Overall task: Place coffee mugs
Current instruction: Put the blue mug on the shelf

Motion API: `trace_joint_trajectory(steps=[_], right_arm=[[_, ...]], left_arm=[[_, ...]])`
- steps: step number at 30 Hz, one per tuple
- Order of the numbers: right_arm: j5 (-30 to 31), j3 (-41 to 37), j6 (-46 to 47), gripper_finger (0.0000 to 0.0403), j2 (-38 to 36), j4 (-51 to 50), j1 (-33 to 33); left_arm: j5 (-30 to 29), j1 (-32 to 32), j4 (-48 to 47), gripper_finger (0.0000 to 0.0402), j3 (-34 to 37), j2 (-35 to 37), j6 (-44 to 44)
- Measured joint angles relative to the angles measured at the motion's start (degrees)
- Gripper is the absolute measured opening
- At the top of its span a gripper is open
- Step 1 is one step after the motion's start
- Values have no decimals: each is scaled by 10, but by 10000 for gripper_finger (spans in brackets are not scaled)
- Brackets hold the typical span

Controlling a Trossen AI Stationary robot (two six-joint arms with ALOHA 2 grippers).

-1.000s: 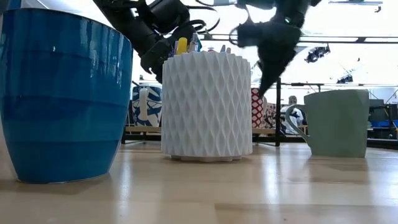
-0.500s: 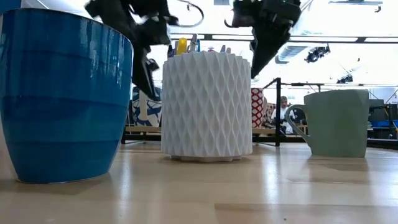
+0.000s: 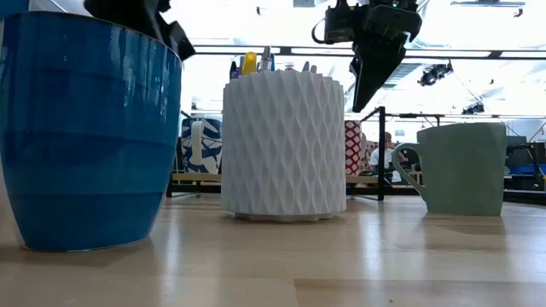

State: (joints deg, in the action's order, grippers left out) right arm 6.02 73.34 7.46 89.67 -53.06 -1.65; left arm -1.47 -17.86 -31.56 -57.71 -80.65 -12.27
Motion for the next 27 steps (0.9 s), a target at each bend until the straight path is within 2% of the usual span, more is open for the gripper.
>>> trace_joint_trajectory(steps=[9,18,27], right_arm=[[9,0,-5,115,0,-24,0],[42,0,-5,115,0,-36,1],[47,0,0,115,0,-37,0]], left_arm=[[19,-46,43,104,0,-60,-78],[27,-77,47,104,0,-60,-128],[26,-82,52,104,0,-68,-131]])
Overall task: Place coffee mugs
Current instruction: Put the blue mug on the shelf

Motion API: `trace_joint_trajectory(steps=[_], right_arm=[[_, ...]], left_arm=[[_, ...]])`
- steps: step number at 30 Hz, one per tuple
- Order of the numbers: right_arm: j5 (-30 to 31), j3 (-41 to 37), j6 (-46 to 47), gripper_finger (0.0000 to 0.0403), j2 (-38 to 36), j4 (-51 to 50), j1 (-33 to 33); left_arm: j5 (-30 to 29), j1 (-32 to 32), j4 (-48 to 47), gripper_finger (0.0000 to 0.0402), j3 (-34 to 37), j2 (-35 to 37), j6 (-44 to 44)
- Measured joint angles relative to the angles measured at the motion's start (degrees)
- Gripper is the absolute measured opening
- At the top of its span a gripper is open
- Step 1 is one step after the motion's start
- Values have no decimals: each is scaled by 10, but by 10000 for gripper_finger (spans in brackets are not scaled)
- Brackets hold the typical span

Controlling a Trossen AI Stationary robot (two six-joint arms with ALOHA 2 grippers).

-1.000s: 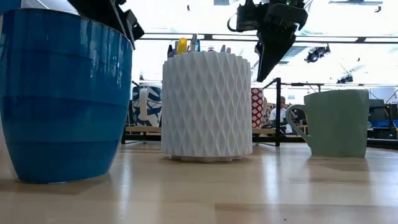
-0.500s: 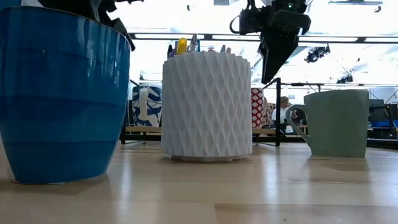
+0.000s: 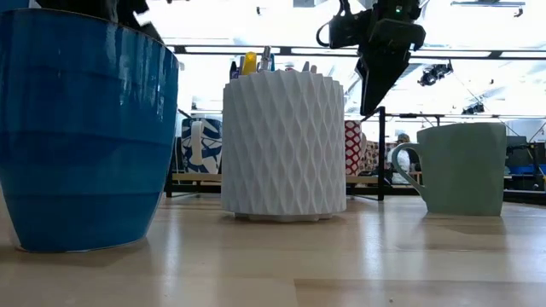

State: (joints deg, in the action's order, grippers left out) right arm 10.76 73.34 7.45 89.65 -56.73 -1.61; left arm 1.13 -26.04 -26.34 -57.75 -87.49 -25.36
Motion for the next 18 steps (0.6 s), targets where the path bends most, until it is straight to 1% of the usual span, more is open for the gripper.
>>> trace_joint_trajectory(steps=[5,13,16,18], right_arm=[[0,0,0,115,0,0,0],[0,0,-4,115,0,2,0],[0,0,-4,115,0,1,0],[0,0,-4,115,0,1,0]], left_arm=[[5,0,7,104,0,-33,-1],[8,9,56,103,0,-81,4],[9,11,51,82,0,-80,18],[8,13,46,50,0,-74,29]])
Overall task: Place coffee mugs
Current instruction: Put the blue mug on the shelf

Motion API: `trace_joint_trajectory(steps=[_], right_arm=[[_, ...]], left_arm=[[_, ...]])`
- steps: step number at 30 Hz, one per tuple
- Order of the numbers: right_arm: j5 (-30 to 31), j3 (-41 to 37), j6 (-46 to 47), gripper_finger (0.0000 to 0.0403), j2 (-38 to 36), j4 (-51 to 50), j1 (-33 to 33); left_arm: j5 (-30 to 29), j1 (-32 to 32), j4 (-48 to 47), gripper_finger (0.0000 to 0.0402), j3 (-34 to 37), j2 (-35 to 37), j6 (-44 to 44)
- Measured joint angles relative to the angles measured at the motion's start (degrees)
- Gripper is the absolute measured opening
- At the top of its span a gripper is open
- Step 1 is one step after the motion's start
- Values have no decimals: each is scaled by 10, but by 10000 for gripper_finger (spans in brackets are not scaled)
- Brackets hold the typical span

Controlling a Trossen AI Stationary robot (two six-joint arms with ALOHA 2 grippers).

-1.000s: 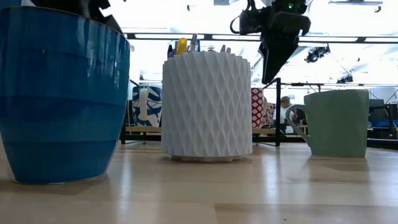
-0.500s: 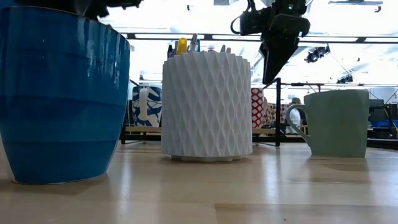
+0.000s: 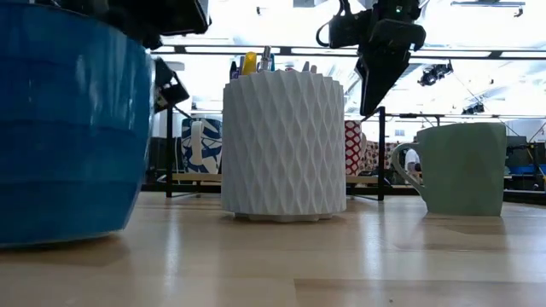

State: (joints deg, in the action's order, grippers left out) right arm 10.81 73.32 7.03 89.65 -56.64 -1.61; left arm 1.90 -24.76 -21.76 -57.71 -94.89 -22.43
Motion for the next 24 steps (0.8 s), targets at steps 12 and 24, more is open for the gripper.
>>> trace_joint_trajectory(steps=[12,24], right_arm=[[0,0,0,114,0,0,0],[0,0,5,114,0,-7,0]], left_arm=[[-30,31,-139,5,-14,51,43],[-187,194,-352,5,-242,88,262]])
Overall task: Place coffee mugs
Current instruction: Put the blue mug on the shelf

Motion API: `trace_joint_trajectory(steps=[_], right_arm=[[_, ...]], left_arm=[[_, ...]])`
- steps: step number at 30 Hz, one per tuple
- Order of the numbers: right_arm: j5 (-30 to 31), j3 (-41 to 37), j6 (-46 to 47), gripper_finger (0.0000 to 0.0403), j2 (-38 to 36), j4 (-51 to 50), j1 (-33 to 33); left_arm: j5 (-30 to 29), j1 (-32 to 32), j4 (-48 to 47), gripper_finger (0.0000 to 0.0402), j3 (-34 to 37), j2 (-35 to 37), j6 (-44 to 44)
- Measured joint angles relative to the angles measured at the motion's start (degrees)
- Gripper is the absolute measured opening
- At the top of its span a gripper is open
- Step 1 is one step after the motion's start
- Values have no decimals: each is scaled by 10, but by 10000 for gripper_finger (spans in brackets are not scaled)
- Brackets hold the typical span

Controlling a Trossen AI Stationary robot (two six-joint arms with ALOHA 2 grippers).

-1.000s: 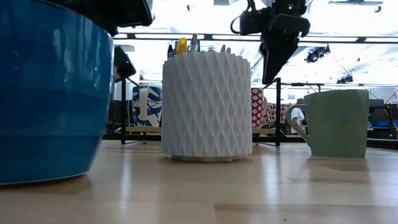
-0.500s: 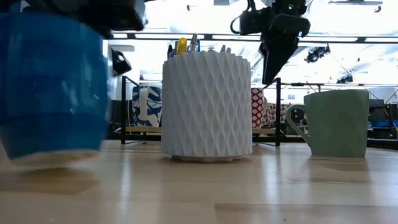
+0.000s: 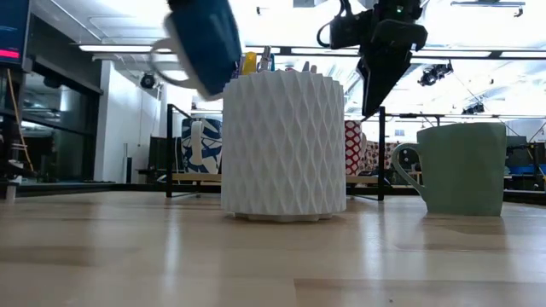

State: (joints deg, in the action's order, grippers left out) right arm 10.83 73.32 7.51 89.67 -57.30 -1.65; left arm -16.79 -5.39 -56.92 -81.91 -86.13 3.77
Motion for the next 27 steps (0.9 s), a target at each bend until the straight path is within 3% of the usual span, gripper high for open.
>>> trace_joint_trajectory(steps=[7,14,20,27], right_arm=[[1,0,19,114,0,-48,-7],[7,0,46,114,0,-64,-47],[25,0,95,114,0,-64,-98],[63,0,172,114,0,-102,-160]], left_arm=[[23,172,-6,5,-97,-1,86],[95,306,5,5,-124,-42,119],[133,362,25,5,-174,-117,141],[138,413,-40,5,-311,-229,155]])
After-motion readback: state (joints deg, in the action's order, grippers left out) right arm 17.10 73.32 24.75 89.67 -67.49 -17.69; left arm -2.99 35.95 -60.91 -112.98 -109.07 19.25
